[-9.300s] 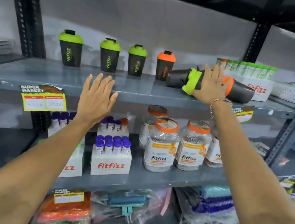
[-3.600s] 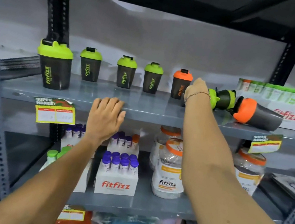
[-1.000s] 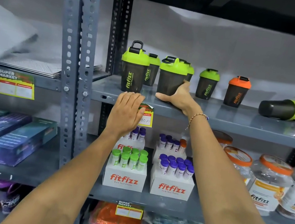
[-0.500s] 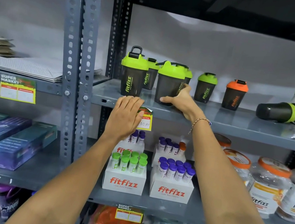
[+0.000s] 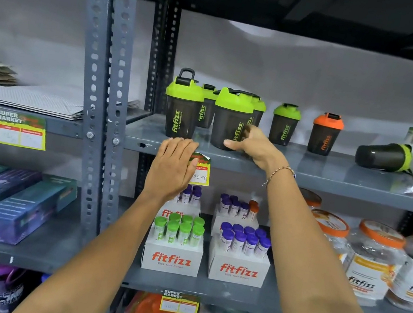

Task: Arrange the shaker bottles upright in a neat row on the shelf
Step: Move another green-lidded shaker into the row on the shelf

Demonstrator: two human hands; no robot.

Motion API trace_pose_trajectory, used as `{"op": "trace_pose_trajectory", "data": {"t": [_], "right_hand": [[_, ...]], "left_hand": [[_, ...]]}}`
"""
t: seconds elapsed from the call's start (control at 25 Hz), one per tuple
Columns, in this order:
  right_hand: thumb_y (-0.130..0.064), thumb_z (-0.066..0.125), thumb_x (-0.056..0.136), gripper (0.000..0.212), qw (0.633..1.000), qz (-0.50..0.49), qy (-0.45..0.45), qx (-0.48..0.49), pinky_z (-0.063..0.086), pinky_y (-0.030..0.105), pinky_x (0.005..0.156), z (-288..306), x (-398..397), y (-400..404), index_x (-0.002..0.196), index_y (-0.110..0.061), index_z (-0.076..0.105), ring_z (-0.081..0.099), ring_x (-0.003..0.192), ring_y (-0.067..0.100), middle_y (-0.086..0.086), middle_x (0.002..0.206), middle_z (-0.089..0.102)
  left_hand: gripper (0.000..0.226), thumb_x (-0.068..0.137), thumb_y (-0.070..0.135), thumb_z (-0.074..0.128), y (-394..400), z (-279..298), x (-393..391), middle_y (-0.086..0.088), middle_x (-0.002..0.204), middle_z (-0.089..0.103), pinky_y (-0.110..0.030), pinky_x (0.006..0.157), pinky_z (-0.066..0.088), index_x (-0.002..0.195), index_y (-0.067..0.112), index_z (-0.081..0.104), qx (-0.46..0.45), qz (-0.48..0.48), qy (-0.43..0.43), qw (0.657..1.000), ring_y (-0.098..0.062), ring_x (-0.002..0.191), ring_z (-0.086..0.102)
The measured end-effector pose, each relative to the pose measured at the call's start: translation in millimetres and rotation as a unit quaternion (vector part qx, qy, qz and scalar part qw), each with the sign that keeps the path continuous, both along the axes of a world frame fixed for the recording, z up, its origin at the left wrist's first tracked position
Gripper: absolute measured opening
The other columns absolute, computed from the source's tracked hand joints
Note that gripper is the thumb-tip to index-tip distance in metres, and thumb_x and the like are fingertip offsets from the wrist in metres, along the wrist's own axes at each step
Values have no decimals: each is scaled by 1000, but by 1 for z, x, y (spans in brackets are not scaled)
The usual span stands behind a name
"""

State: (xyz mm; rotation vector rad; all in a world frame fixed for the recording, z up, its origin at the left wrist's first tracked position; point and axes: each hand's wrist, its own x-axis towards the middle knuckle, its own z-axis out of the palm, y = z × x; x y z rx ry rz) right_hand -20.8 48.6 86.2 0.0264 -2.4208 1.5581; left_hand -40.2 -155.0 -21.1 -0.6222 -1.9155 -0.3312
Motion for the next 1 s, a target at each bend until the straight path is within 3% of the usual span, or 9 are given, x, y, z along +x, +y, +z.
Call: {"op": "trace_pose_trajectory", "data": {"t": [0.2, 0.56, 0.84, 1.0], "right_hand": [[-27, 87, 67, 100, 994, -68, 52, 63, 38, 36, 110, -3, 7, -11, 145, -5, 27, 46, 128, 21, 7, 142, 47], [-44, 86, 63, 107, 983, -95, 84, 134, 39, 39, 108, -4, 16, -18, 145, -9, 28, 44, 134, 27, 10, 148, 44], [-43, 84, 67, 108, 993, -76, 63, 66, 43, 36, 104, -3, 24, -12, 147, -9, 21, 50, 126, 25, 11, 136, 50], [-49, 71, 79, 94, 993, -81, 67, 61, 40, 30, 97, -9, 36, -1, 148, -9, 20, 49, 126, 23, 11, 138, 48]], "left_hand": [[38, 97, 30, 37, 1, -1, 2, -9, 123, 59, -41, 109, 28, 123, 7, 54, 6, -6, 5, 1000, -28, 116, 50], [37, 98, 29, 39, 1, 3, 11, -10, 124, 58, -41, 111, 26, 124, 7, 53, -3, 9, -24, 1000, -28, 118, 49], [39, 98, 29, 34, 5, 7, 18, -8, 124, 59, -40, 113, 25, 123, 7, 55, 17, 2, -47, 999, -28, 120, 49], [42, 98, 30, 33, 19, 5, 29, -9, 124, 61, -44, 115, 25, 122, 6, 57, 65, 12, -62, 996, -29, 123, 49]]}}
